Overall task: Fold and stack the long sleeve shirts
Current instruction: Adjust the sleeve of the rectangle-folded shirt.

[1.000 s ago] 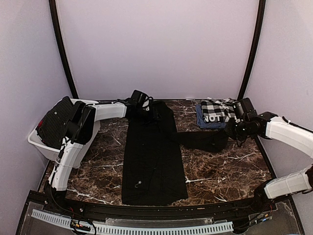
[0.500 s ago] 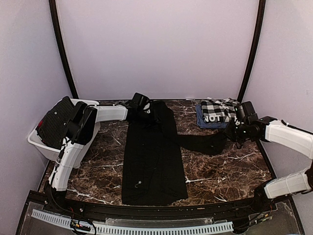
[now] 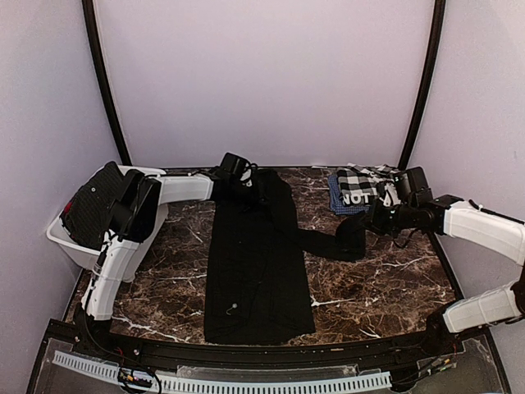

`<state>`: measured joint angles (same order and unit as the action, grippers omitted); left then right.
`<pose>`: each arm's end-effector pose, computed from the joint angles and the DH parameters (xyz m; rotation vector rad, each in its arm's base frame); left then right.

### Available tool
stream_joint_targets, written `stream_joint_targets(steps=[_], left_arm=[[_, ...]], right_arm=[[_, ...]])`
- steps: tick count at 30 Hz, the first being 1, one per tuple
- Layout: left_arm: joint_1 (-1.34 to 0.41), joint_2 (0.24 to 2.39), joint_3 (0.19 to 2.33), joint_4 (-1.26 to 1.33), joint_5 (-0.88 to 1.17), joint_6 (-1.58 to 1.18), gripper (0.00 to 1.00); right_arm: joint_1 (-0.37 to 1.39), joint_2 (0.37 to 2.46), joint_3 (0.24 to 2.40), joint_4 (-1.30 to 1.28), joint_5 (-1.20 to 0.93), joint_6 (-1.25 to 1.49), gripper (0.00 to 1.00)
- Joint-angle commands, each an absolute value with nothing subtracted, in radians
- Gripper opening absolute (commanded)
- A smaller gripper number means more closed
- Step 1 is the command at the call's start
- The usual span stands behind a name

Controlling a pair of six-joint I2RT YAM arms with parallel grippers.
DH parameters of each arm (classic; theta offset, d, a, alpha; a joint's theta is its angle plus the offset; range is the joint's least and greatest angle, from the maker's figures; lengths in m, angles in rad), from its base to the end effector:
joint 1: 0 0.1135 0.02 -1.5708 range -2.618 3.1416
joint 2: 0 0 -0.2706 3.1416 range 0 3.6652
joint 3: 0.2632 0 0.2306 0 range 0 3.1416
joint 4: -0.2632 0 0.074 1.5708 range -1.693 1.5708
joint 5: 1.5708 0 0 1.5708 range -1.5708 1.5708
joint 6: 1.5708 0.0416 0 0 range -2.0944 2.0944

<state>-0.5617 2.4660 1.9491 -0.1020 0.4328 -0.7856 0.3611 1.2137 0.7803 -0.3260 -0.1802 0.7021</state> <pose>0.4523 -0.3053 0.1600 0.0022 2.4028 -1.1780 0.2182 0.0904 0.2488 0.3198 2.4136 0.7192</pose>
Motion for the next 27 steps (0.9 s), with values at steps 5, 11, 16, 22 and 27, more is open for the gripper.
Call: stream_joint_targets(steps=[5, 11, 16, 22, 27], left_arm=[[-0.504, 2.333, 1.969, -0.130, 0.417, -0.717, 0.00], [-0.465, 2.330, 1.979, -0.132, 0.435, -0.695, 0.00], [-0.432, 2.332, 1.987, -0.140, 0.443, -0.671, 0.00], [-0.401, 2.358, 2.032, -0.161, 0.473, -0.625, 0.00], [-0.400, 2.383, 2.063, -0.170, 0.478, -0.606, 0.00]], right_arm=[[0.461, 1.261, 0.901, -0.187, -0.460, 0.671, 0.00], [0.582, 1.361, 1.008, -0.080, -0.517, 0.740, 0.00], [0.650, 1.476, 1.104, 0.034, -0.544, 0.796, 0.00], [0.672, 1.558, 1.174, 0.167, -0.574, 0.883, 0.00], [0.676, 1.582, 1.227, 0.262, -0.614, 0.935, 0.00]])
